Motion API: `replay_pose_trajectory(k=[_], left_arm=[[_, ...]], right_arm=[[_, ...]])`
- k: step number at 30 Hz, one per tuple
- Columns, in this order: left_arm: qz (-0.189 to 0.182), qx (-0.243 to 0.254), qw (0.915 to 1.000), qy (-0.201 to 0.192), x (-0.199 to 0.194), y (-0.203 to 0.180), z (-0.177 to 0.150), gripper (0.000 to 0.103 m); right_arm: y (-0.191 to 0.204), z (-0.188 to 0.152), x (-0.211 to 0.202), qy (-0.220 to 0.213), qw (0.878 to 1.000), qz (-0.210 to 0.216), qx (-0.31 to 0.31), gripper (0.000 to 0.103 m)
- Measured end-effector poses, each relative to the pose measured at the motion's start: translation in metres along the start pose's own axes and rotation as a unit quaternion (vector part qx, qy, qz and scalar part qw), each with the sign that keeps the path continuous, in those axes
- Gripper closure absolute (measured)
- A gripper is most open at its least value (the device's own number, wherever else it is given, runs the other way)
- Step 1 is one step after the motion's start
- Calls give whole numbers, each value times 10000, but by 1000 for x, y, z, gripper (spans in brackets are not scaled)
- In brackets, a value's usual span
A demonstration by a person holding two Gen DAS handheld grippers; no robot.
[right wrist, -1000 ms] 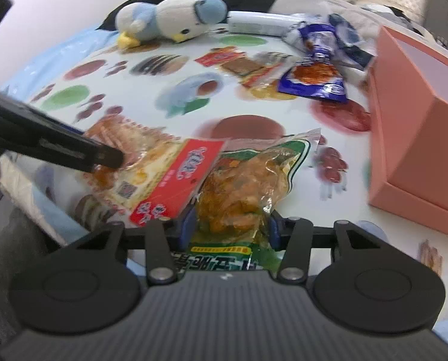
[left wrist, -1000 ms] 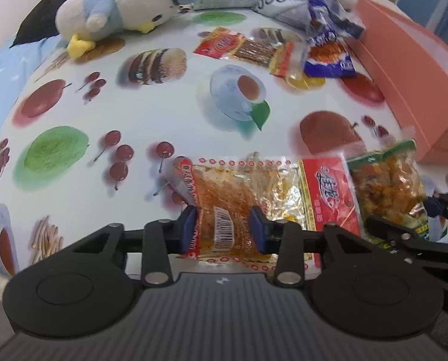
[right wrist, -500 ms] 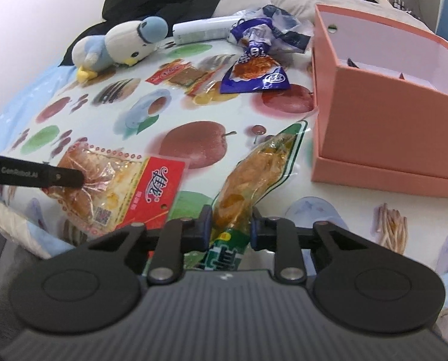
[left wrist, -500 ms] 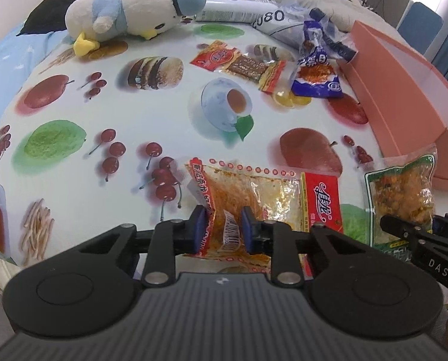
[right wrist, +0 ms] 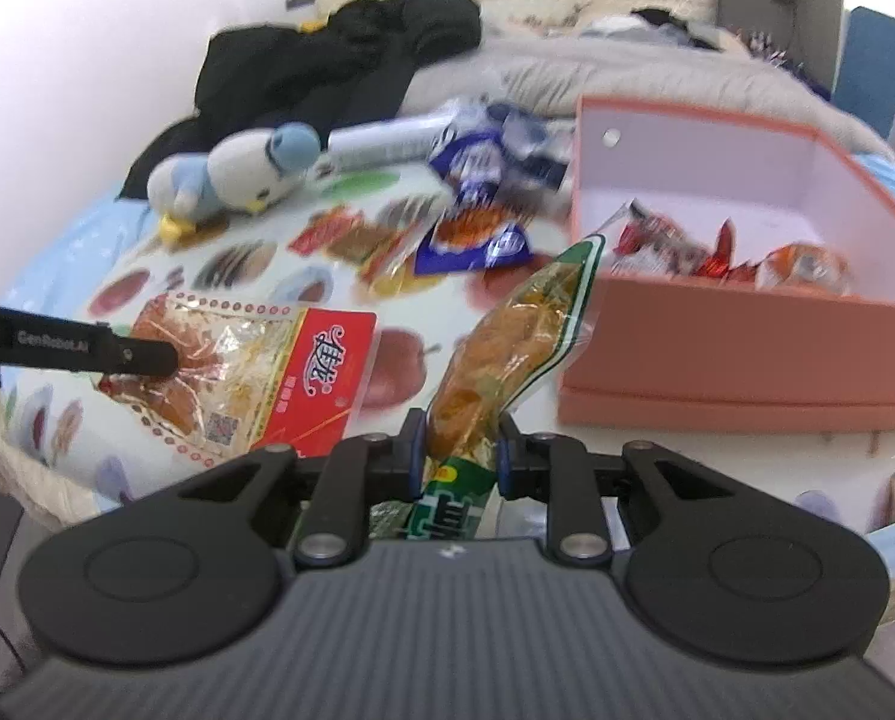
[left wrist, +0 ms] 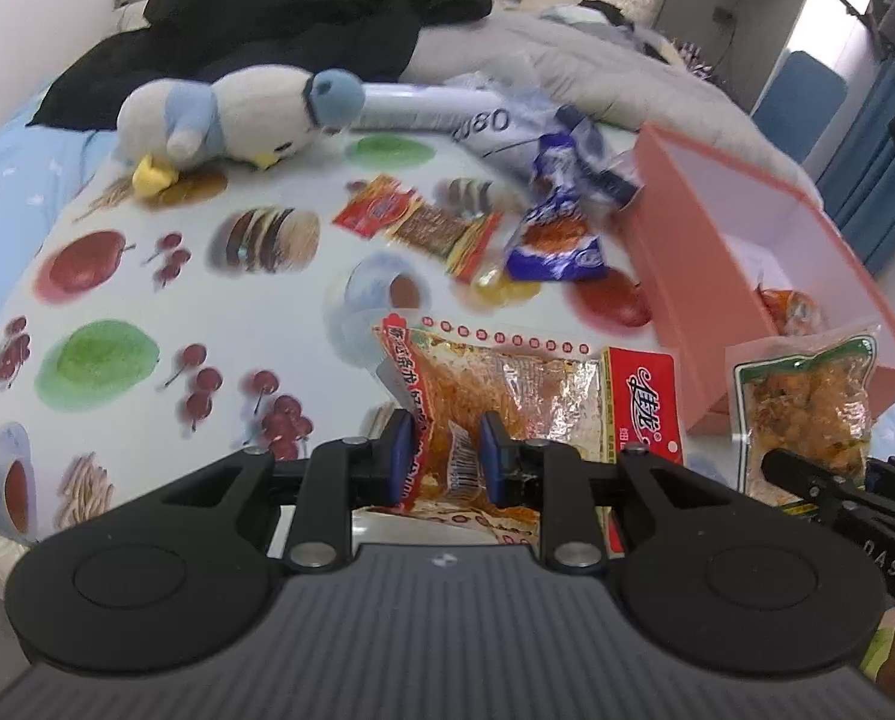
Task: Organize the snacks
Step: 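Carry the spicy strip bag with the left tool while the right tool carries the green-label bag to the box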
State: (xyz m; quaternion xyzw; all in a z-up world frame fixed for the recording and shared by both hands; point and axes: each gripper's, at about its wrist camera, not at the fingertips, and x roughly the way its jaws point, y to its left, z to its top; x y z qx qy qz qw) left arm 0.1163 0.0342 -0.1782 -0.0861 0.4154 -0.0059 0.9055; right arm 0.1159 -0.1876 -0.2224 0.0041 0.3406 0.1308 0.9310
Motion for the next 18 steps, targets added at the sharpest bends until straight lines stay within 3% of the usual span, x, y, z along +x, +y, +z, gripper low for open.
replay_pose_trajectory(k=[11,18], left_arm=[[-410,90,9984,-369,-42,-39,13,75],[-765,299,9957,-422,-48,-79,28,75]], right_arm=[[-12,6,-66,-546,9970,-387,399,78],[-36,14,-96,-825,9918,-764,605,78]])
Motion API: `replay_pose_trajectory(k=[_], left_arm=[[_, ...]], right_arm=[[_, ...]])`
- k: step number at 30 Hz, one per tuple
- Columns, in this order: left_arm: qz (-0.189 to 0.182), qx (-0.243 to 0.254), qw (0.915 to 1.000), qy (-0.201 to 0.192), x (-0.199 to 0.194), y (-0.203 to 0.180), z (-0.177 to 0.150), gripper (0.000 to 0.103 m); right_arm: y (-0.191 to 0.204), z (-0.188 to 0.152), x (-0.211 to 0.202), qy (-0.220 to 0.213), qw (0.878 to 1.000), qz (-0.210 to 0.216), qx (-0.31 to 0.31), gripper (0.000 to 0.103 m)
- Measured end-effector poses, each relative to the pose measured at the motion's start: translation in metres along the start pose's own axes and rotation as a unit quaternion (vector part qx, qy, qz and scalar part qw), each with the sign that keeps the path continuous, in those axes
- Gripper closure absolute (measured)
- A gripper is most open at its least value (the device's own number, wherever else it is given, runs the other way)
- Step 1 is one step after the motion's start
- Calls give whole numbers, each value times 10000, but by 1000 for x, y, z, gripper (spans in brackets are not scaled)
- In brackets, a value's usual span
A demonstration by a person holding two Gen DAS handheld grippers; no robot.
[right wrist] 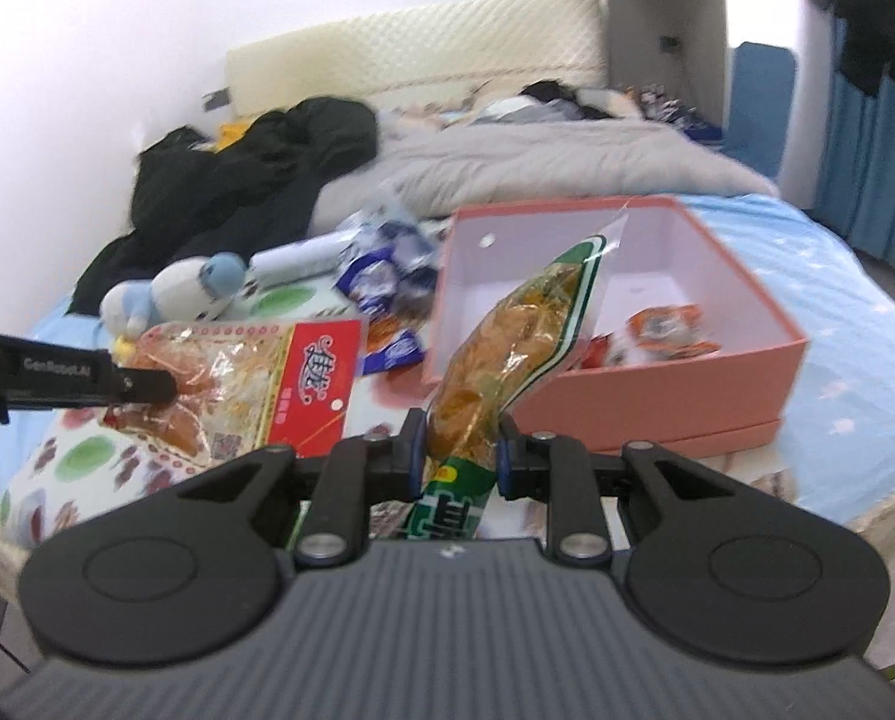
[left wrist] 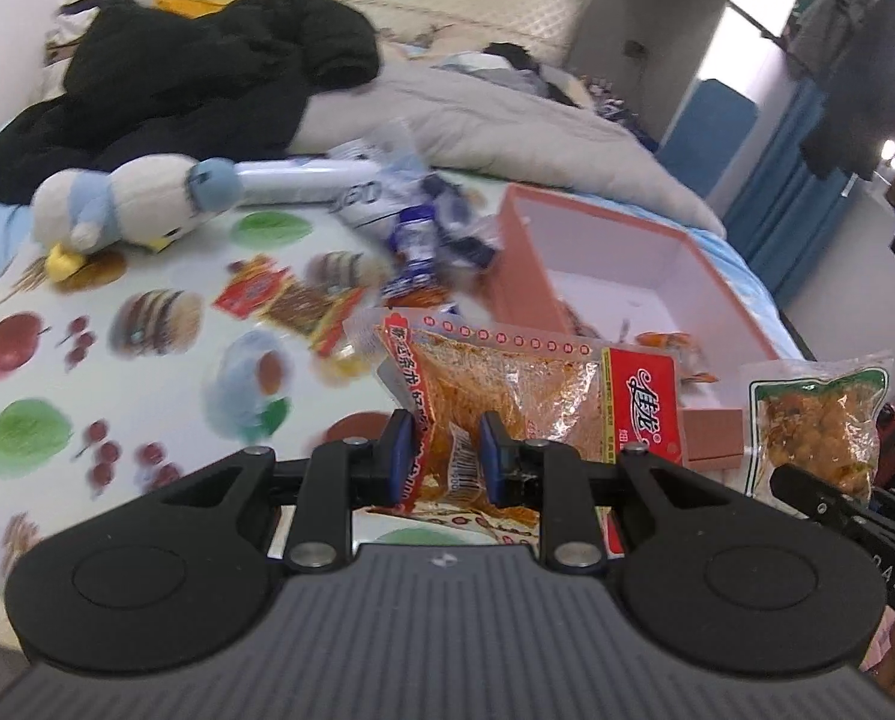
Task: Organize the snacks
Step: 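Carry the spicy strip bag with the left tool while the right tool carries the green-label bag to the box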
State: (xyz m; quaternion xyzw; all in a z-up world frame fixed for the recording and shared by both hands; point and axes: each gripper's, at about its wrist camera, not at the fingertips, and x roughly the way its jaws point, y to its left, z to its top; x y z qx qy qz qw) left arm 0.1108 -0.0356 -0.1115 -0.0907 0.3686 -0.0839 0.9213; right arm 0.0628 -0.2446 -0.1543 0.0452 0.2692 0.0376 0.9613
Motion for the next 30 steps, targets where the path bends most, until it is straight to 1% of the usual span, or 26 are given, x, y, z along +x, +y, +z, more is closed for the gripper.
replay_pose_trajectory(k=[4,6,11,16,21,29,30], left_arm=[[-127,110,9999,-22,8,-22,11,75],[-267,80,9996,1,15,-31,18,75],[-420,151,9989,143,41,-54,37,75],[-502,238,9982,243,73,-73,68,75],[-575,349,9970,370,118,-92,103,75],[-774,567,9932,659,210,-126,144,75],[-765,615,9929,670,221,-129,149,77]], right_arm=[[-19,7,-8,-60,9997,-137,171,78],[-27,10,-7,-36,9996,-185,217,78],[-45,23,7,31,9987,-293,404,78],[-63,44,28,79,9982,-331,495,78],[-83,69,60,138,9977,-411,527,78],[-114,98,129,386,9965,-473,577,78],[-118,100,139,408,9962,-482,594,78]])
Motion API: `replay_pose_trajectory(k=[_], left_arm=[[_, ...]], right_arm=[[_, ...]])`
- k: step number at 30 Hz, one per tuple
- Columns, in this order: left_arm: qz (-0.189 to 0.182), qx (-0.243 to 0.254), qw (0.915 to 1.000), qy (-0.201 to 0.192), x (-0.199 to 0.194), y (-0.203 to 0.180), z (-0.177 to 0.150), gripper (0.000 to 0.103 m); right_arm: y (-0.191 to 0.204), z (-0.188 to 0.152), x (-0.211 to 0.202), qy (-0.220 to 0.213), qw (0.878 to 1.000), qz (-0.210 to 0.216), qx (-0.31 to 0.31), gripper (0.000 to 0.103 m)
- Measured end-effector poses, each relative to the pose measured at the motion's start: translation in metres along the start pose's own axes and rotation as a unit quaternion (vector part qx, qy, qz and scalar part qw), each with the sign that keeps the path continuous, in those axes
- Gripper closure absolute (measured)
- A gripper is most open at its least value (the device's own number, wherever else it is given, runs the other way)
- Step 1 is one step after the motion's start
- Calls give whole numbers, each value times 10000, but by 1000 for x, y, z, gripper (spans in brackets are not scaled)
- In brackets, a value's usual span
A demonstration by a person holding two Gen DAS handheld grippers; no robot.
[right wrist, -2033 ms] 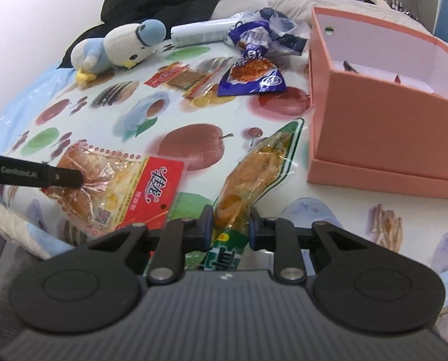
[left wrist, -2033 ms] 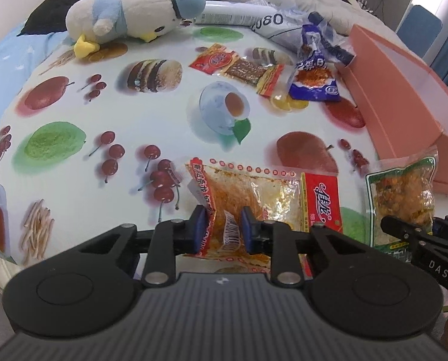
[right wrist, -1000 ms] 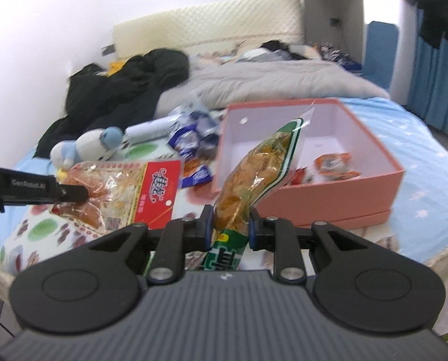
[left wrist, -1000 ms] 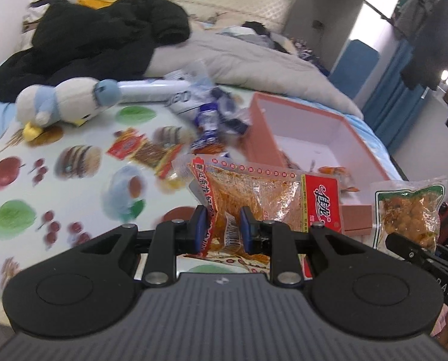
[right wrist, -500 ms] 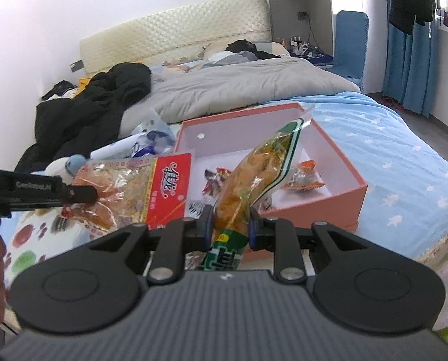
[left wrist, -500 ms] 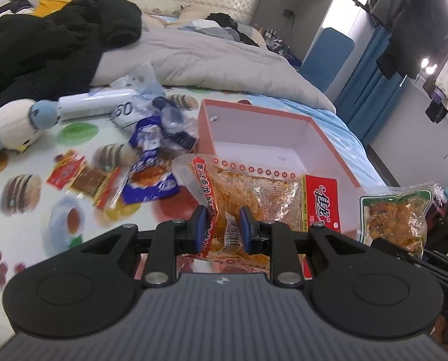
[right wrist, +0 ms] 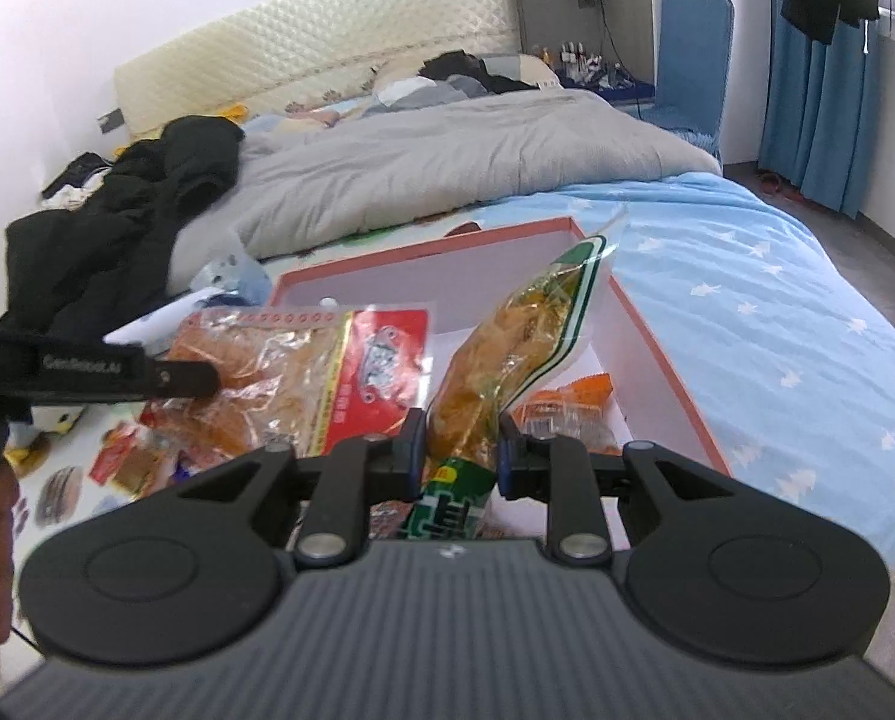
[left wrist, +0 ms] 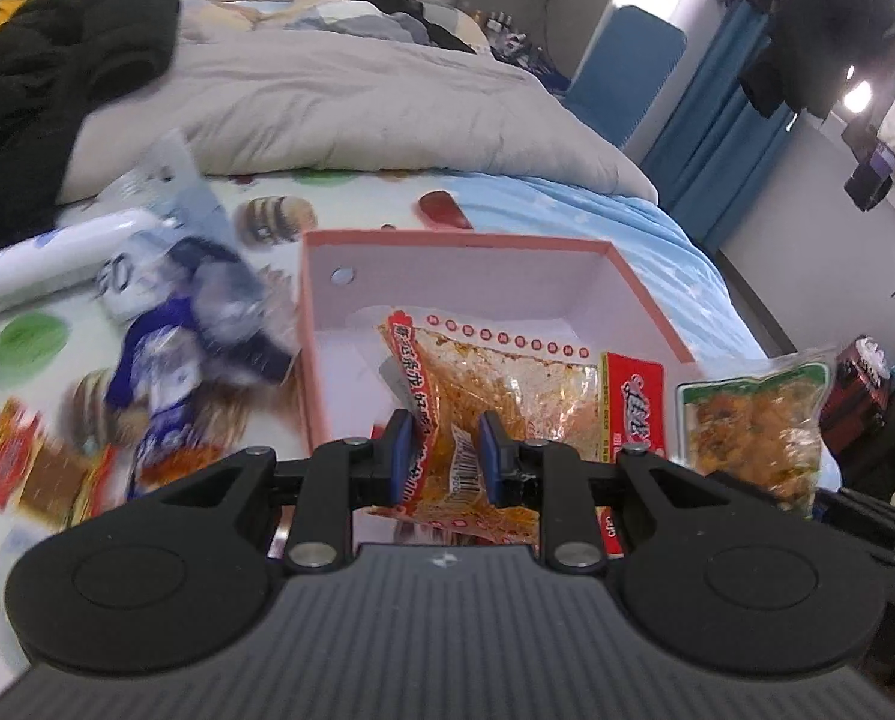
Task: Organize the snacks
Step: 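Carry the spicy strip bag with the left tool while the right tool carries the green-label bag to the box, then open both tools to drop the bags inside the pink box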
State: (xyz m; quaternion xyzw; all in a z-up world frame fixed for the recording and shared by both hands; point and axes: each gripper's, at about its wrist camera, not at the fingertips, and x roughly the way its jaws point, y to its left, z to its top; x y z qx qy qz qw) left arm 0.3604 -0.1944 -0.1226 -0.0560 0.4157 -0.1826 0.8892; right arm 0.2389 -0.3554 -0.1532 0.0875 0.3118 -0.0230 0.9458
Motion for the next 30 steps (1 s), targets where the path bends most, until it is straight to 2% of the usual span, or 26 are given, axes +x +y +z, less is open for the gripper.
replay_pose_trajectory(k=[1,5,12,15,16,18,24,30], left_arm=[[7,43,10000,27,10,-1,6,81],[-72,66,9995,285,46,1,21,82],[-89,161,9981,584,83,0,21,82],[-76,161,9979,627,86,-2,17,82],[-73,161,9979,629,86,-2,16,82],[-72,174,9980,610,82,-3,15,82],[-59,225,9988,438,50,-9,13,82],[-43,268,9995,171,-4,-15,2,82]], right_arm=[[-2,3,9,31,10000,0,-2,78],[-10,10,42,204,9998,-54,46,78],[-28,7,86,670,9973,-139,261,74],[-32,5,92,718,9968,-209,298,52],[-33,5,93,724,9966,-229,316,44],[-35,5,93,721,9964,-252,361,41],[-30,6,72,528,9978,-204,352,41],[-14,2,32,289,9992,-19,284,41]])
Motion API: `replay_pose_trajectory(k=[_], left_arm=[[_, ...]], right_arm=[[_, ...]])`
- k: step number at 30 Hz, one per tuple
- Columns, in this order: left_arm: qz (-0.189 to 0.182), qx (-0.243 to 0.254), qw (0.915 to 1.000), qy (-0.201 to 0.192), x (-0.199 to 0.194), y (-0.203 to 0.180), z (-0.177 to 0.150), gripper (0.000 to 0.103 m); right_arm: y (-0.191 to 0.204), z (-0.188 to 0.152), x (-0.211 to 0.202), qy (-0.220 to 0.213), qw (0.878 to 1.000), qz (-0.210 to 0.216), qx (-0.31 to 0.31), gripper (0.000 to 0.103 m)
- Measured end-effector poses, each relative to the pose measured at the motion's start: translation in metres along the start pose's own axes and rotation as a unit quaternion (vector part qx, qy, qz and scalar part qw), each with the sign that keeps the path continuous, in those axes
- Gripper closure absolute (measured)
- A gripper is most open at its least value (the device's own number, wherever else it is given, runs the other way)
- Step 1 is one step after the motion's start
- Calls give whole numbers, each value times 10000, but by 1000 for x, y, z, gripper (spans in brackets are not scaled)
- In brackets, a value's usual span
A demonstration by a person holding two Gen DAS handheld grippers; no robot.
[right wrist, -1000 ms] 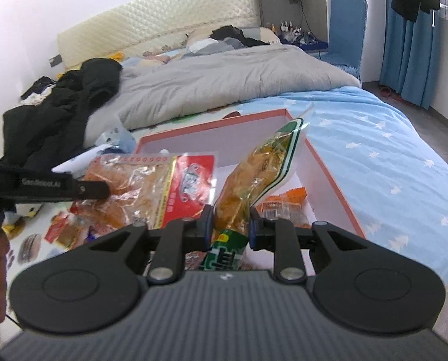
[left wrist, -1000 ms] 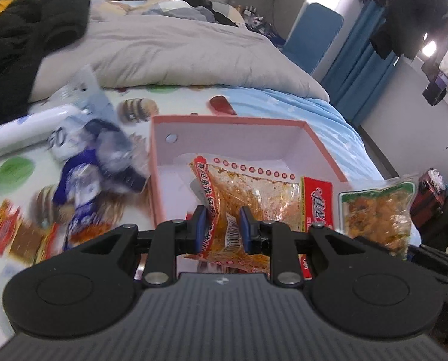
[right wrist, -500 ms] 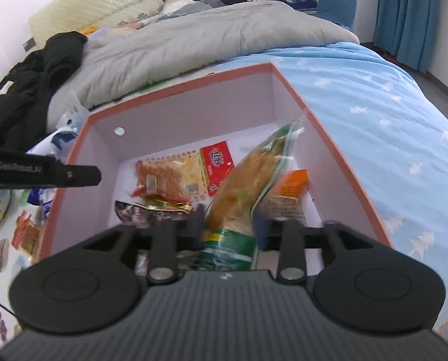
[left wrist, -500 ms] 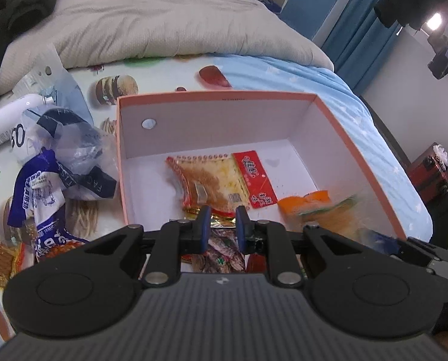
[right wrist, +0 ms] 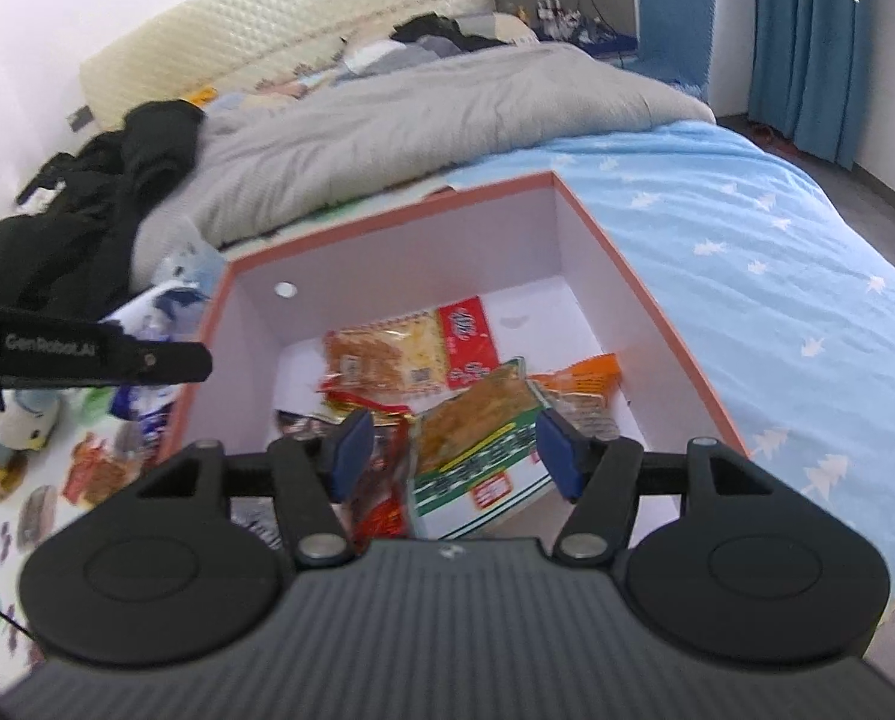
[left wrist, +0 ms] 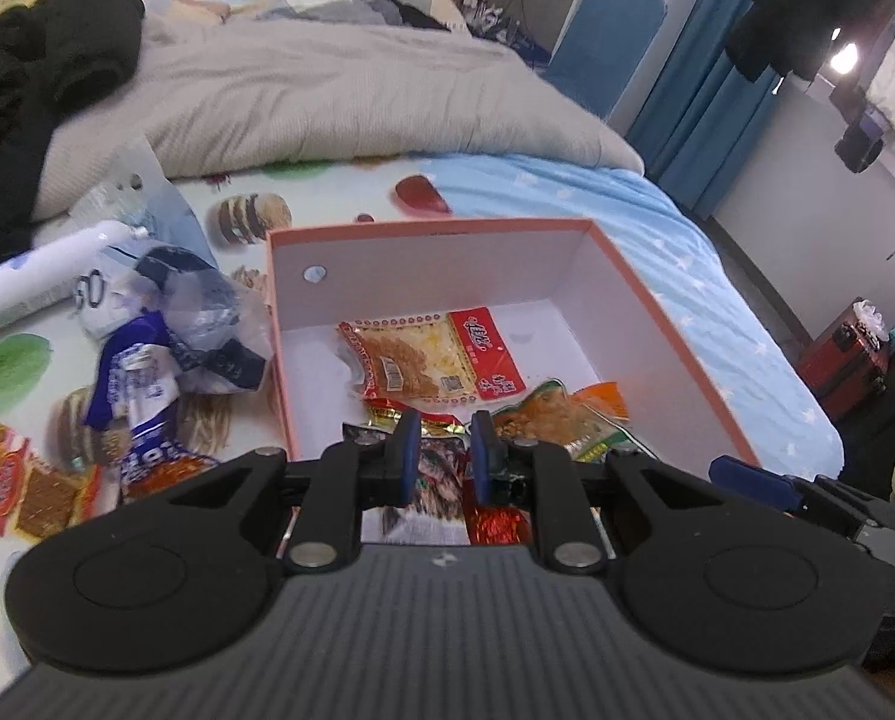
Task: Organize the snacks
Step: 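Open both tools to drop the bags inside the pink box, then withdraw both open tools from the box back toward the snack pile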
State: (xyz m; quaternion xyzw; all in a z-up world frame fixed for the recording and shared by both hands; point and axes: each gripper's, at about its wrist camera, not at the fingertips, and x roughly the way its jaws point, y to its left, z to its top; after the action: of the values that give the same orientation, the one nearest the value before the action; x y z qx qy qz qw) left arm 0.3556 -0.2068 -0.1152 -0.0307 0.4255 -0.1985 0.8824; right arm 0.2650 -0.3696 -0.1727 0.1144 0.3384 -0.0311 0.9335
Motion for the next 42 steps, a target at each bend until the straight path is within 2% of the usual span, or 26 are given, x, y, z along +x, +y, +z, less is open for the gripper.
replay_pose_trajectory(k=[7,24,34,42], left_arm=[[86,10,9994,-329,-73,-1,-29,82],[345,-174,9942,-1009,-223,16,-138,82],[567,-476,9908,-1135,-268,40,-204,82],[850,-852,9863,-1132,-281,75,-227,82]], right_arm=[[24,-14,-58,-334,9992,169,-116,41],[84,-70,-179,-1109,9908,596,-493,41],[112,-116,-201,-1094,9878,830,-735,41],[141,-131,-199,-1016,9835,1118,-995,41]])
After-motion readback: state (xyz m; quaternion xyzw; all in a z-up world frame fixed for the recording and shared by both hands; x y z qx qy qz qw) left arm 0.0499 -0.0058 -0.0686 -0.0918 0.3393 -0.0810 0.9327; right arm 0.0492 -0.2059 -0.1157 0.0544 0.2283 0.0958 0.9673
